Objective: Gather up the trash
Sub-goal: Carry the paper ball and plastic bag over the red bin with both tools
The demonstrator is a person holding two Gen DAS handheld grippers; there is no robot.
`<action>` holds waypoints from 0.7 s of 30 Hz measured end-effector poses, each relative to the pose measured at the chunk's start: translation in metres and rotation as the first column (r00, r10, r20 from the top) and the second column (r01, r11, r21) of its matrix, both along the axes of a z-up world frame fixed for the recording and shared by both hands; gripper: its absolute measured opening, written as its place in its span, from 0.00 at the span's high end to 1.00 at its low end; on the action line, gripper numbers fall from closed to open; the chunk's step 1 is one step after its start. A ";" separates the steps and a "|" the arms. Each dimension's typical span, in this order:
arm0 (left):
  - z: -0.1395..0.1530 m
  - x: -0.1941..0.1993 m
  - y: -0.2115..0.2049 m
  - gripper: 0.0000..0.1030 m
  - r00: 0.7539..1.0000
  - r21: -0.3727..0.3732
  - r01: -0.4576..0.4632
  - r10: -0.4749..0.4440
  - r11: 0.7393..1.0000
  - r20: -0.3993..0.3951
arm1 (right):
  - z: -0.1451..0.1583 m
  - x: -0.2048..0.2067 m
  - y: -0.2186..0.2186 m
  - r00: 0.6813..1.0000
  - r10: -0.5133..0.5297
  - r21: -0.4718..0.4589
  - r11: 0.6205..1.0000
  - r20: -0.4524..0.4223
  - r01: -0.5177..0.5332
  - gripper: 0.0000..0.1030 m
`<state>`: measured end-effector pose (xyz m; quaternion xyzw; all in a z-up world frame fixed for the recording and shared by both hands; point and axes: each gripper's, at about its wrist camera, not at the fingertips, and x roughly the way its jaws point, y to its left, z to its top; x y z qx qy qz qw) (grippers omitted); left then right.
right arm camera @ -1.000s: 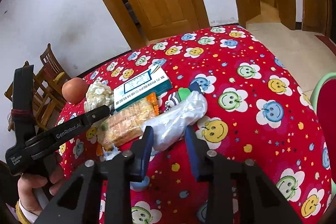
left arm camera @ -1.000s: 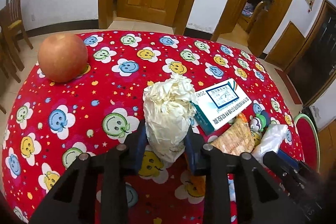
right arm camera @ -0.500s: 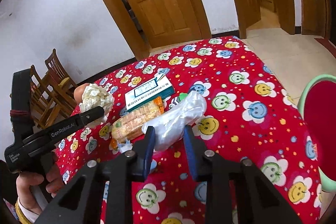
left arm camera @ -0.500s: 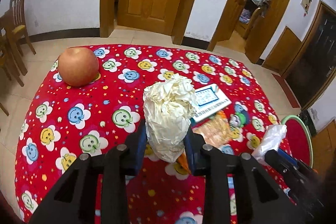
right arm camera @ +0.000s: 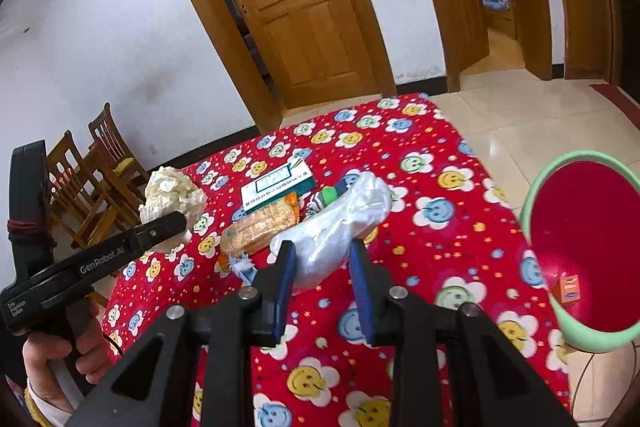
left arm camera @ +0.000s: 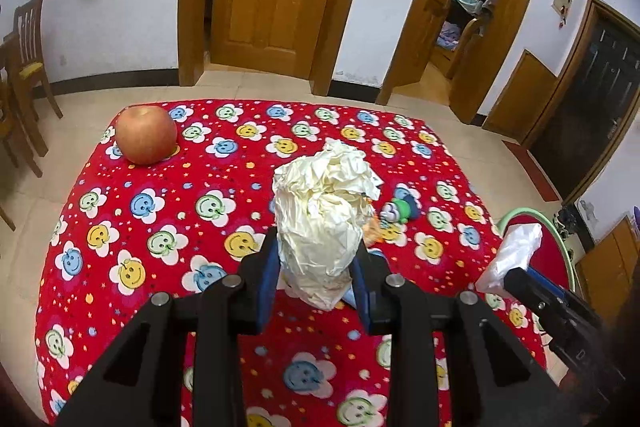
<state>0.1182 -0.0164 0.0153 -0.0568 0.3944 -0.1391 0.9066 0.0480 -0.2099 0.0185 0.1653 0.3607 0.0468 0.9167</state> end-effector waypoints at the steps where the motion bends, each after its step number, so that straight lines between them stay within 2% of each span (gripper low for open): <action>1: 0.003 -0.004 -0.003 0.68 1.000 -0.001 0.007 -0.007 1.000 0.003 | 0.001 -0.002 -0.002 1.000 -0.003 0.000 1.000 0.003 0.003 0.71; 12: 0.023 -0.032 -0.049 0.68 0.994 0.008 0.094 -0.095 0.995 0.049 | 0.019 -0.040 -0.044 0.995 -0.080 -0.010 0.997 0.058 0.081 0.71; 21: 0.030 -0.040 -0.097 0.68 0.983 0.010 0.172 -0.173 0.985 0.063 | 0.020 -0.060 -0.084 0.986 -0.155 -0.012 0.988 0.064 0.156 0.71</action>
